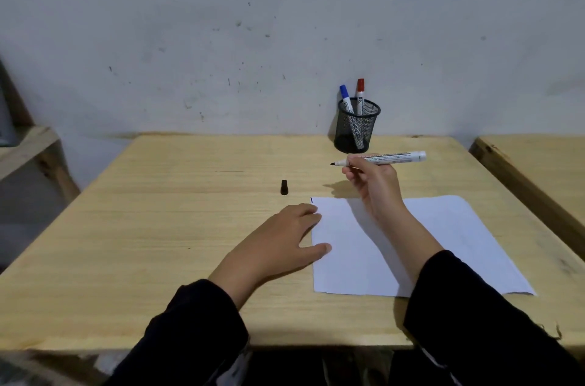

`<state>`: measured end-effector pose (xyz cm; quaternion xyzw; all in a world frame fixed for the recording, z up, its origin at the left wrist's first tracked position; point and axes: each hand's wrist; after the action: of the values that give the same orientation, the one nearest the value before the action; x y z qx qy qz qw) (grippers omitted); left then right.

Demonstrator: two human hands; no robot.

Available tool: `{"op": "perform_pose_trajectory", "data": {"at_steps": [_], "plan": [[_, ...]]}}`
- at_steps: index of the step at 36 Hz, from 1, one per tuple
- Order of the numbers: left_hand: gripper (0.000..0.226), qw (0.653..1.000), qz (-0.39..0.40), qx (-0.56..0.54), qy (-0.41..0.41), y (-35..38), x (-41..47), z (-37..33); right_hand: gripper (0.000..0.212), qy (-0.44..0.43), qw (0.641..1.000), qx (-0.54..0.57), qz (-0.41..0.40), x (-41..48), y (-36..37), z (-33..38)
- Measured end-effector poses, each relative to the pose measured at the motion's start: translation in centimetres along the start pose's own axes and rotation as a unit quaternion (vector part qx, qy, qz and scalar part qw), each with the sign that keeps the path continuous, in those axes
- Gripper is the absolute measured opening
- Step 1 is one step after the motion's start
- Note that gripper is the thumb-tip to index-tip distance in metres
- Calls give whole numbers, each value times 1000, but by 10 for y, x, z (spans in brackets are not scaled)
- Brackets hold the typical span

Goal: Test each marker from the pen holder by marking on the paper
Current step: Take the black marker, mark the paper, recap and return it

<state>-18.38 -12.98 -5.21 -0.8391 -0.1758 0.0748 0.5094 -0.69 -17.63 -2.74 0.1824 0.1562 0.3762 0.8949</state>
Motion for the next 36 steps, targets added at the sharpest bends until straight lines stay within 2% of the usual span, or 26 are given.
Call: {"op": "perform_pose_trajectory", "data": {"at_steps": [3,7,10,12,16,19,22,26,28,32,36], "plan": [[59,999,-11,-35,0,-3,4,2,6,3,1000,7,-1,-3,-3,3],[56,989,-114,-90,-3,-11,12,7,6,0,1000,9,10,-7,-4,9],[48,983,-182,-36,-19,-21,24,15,8,-9,1000,14,17,-11,-4,15],[45,984,-171,5,-48,-26,32,23,7,-11,1000,13,22,-13,-4,18],[27,985,-139,10,-97,-29,43,37,8,-8,1000,16,24,-17,-3,22],[16,972,-205,-49,-101,-31,48,33,10,-8,999,25,30,-20,-4,23],[4,912,-284,-277,-102,-36,49,15,10,-6,999,37,33,-23,-5,24],[8,803,-292,-513,-82,-37,54,-2,8,0,999,42,33,-27,-6,22],[8,761,-291,-575,-72,-37,56,-8,6,1,998,48,31,-28,-6,21],[10,726,-274,-628,-63,-31,57,-16,7,-2,998,57,30,-31,-8,22],[10,718,-259,-643,-60,-28,59,-22,9,-6,998,54,32,-34,-8,24]]}}
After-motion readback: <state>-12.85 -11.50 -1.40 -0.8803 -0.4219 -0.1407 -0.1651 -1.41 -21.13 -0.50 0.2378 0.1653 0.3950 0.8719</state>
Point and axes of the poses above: each hand's wrist, its own x-axis towards the middle knuckle, its own y-axis out of the palm, z = x × y, and after that the axes turned 7 degrees about y, right-handed
